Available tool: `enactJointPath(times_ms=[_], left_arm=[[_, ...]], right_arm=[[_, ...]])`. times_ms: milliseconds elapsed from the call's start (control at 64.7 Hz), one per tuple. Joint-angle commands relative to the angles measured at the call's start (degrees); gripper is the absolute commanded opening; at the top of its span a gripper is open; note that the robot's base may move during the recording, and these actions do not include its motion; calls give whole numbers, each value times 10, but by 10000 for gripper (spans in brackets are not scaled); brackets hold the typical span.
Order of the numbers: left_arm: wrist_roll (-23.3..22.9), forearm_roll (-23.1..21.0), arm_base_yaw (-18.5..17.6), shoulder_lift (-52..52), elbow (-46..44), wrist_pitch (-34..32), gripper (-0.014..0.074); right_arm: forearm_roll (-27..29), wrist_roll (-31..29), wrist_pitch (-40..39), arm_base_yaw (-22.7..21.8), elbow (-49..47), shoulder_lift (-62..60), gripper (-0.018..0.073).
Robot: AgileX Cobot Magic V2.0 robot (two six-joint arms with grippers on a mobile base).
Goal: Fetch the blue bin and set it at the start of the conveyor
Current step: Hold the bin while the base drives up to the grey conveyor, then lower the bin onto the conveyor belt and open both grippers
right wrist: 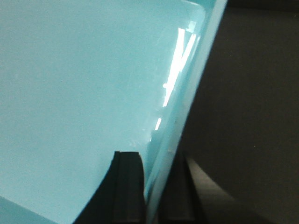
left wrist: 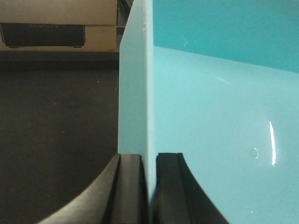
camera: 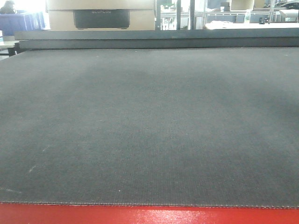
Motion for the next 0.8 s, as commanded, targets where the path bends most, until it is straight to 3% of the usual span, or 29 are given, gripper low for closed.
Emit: enactJointPath(times_ms=[0,788], left_arm=[[-1,32,4,-9,-6,-37,-111],[-1,32,4,-9,-6,-34,-111]], right_arm=[[-38,-20,-2,-6,-5,-7,-152],[-38,-20,-2,-6,-5,-7,-152]])
